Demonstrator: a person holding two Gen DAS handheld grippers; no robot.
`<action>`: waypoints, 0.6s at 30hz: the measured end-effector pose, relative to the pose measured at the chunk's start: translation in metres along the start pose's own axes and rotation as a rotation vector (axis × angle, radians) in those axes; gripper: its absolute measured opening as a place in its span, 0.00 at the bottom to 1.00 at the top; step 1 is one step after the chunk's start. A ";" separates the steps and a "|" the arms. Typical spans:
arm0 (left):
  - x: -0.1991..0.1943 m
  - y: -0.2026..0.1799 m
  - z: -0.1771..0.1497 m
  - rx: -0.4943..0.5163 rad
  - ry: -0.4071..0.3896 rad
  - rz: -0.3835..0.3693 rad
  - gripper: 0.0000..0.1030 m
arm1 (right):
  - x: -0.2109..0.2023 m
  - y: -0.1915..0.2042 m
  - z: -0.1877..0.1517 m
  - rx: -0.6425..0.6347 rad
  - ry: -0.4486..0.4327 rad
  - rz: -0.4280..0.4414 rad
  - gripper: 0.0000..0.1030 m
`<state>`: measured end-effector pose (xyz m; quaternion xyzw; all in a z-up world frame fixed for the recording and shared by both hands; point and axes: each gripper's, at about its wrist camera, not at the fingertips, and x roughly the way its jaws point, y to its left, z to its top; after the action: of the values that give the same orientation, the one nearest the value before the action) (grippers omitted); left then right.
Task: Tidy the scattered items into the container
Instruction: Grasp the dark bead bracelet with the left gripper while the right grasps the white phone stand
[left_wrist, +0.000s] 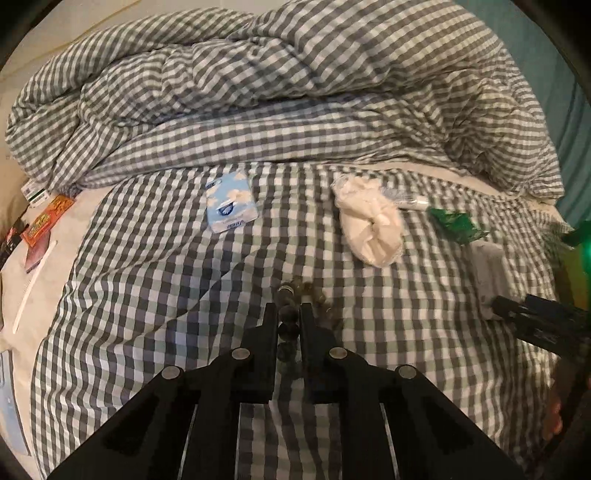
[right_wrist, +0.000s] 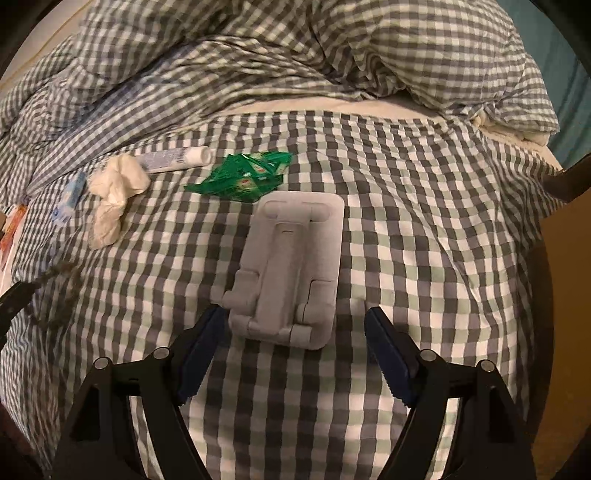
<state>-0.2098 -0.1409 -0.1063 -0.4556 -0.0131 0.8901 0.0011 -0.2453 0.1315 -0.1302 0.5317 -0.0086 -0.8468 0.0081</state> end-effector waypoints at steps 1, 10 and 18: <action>-0.002 0.000 0.001 0.001 -0.003 0.004 0.10 | 0.002 0.000 0.002 0.009 0.002 0.000 0.75; -0.018 -0.004 0.006 0.012 -0.007 0.000 0.10 | 0.020 0.015 0.015 0.004 0.027 -0.009 0.80; -0.022 -0.007 0.006 0.028 0.002 0.005 0.10 | 0.024 0.015 0.011 -0.026 0.022 -0.062 0.66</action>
<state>-0.2024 -0.1342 -0.0848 -0.4563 0.0006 0.8898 0.0053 -0.2653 0.1164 -0.1463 0.5407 0.0189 -0.8410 -0.0110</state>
